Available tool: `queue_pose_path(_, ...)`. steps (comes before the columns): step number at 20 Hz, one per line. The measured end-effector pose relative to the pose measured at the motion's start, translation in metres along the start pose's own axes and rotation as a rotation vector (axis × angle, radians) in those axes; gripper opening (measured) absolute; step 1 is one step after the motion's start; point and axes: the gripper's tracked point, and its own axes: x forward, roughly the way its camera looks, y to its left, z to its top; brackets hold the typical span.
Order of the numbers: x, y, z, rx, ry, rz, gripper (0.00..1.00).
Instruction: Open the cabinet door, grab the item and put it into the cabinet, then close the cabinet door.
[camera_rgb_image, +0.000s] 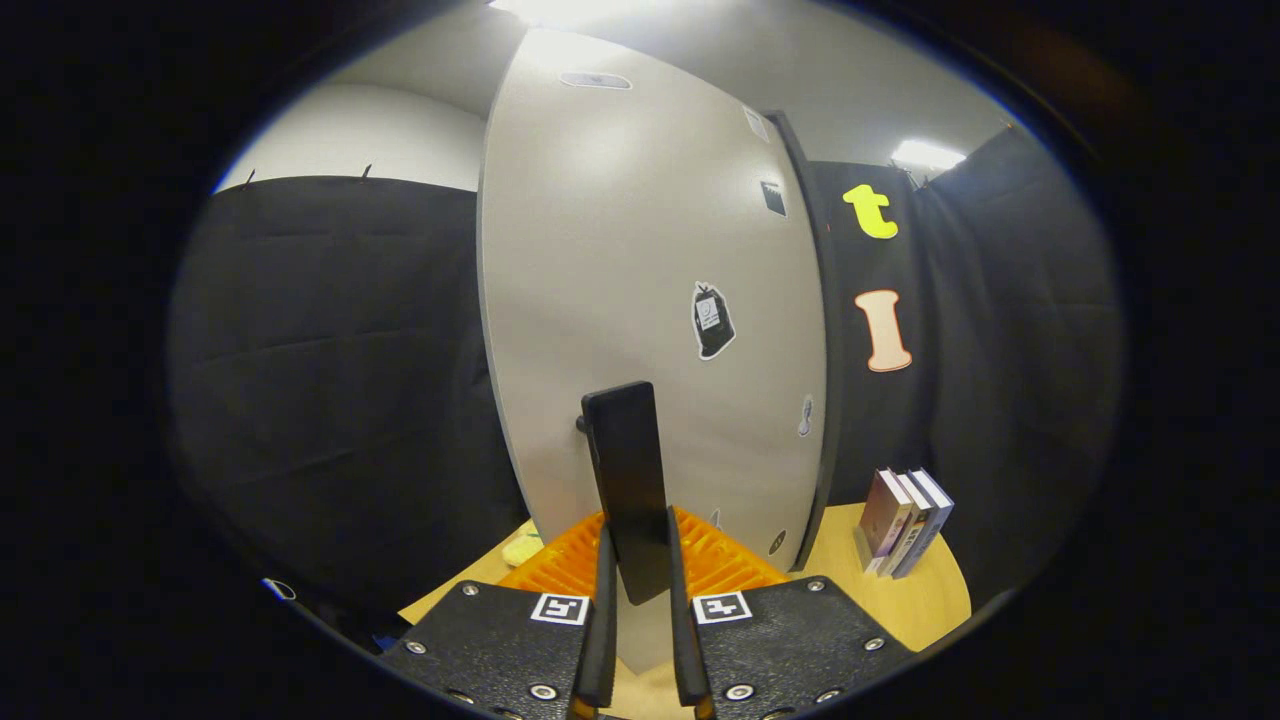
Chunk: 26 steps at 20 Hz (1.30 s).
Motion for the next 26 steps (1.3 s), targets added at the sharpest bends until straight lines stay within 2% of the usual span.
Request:
queue_pose_path(7, -0.033, -0.041, -0.001, 0.034, -0.012, -0.081, 0.19)
queue_pose_path(14, -0.049, -0.086, -0.008, -0.059, 0.001, -0.236, 0.15)
queue_pose_path(19, -0.06, -0.112, -0.007, -0.028, -0.016, -0.31, 0.15)
queue_pose_path(26, -0.077, -0.152, -0.009, -0.017, -0.063, -0.46, 0.09)
